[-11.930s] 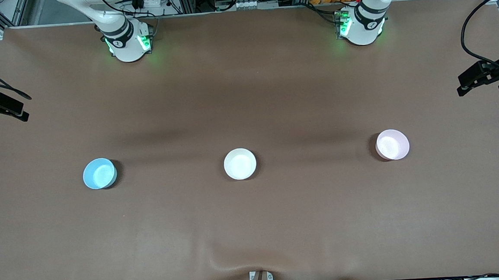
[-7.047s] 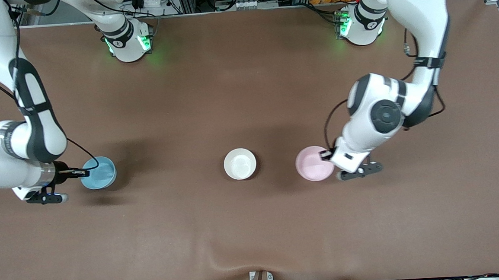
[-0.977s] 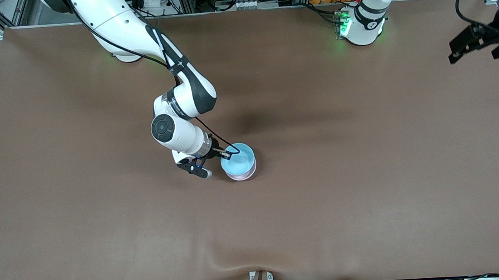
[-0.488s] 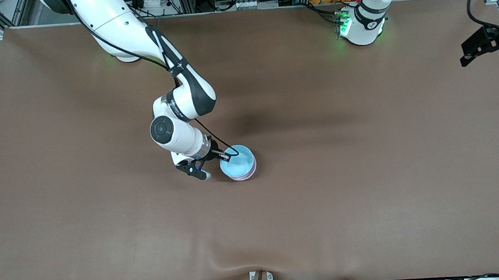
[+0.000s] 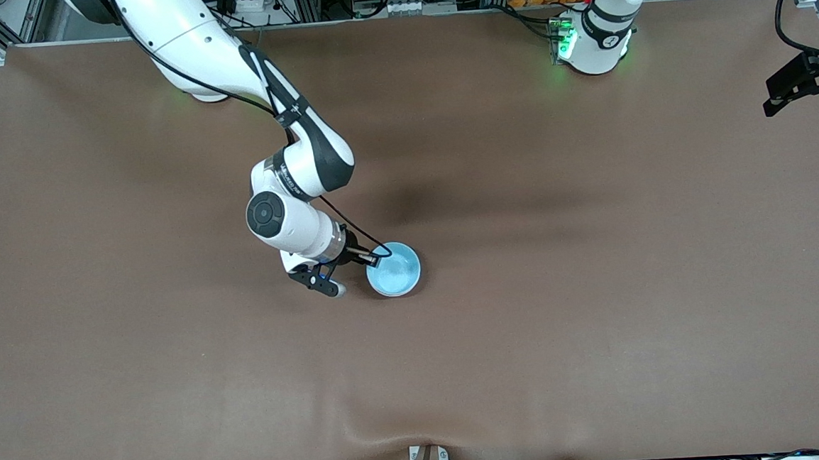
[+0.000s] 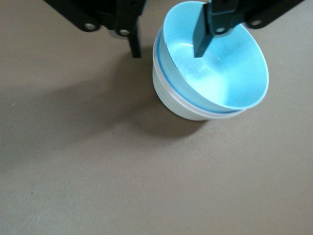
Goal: Stack pink and blue bowls on white bowl
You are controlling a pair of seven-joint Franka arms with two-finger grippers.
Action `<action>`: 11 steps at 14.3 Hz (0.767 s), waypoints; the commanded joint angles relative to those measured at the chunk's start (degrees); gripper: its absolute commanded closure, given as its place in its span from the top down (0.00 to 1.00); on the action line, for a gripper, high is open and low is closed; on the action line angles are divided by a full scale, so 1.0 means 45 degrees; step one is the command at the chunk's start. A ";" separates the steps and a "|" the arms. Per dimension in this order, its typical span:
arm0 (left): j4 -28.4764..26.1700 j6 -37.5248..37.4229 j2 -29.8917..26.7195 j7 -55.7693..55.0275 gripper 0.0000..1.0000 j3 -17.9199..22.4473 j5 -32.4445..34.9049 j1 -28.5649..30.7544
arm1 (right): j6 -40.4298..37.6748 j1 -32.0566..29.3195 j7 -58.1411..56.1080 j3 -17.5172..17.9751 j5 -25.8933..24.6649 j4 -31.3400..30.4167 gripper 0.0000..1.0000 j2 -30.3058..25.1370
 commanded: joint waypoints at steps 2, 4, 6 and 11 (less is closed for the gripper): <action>-0.0079 -0.0008 0.0098 -0.0271 1.00 0.0113 -0.0310 -0.0005 | -0.0802 -0.1171 -0.1603 0.0053 0.0009 0.0187 1.00 -0.0578; -0.0506 0.0050 0.0059 -0.0645 1.00 0.0093 -0.0310 -0.0044 | -0.1915 -0.2088 -0.3049 0.0014 -0.0029 0.0032 1.00 -0.1202; -0.0568 0.0226 0.0000 -0.0684 1.00 0.0054 -0.0291 -0.0083 | -0.3085 -0.2928 -0.4378 -0.0161 -0.0418 -0.0436 1.00 -0.2178; -0.0529 0.0207 0.0000 -0.0723 1.00 -0.0004 -0.0310 -0.0219 | -0.6114 -0.4765 -0.6021 -0.0338 -0.2858 -0.0888 1.00 -0.4405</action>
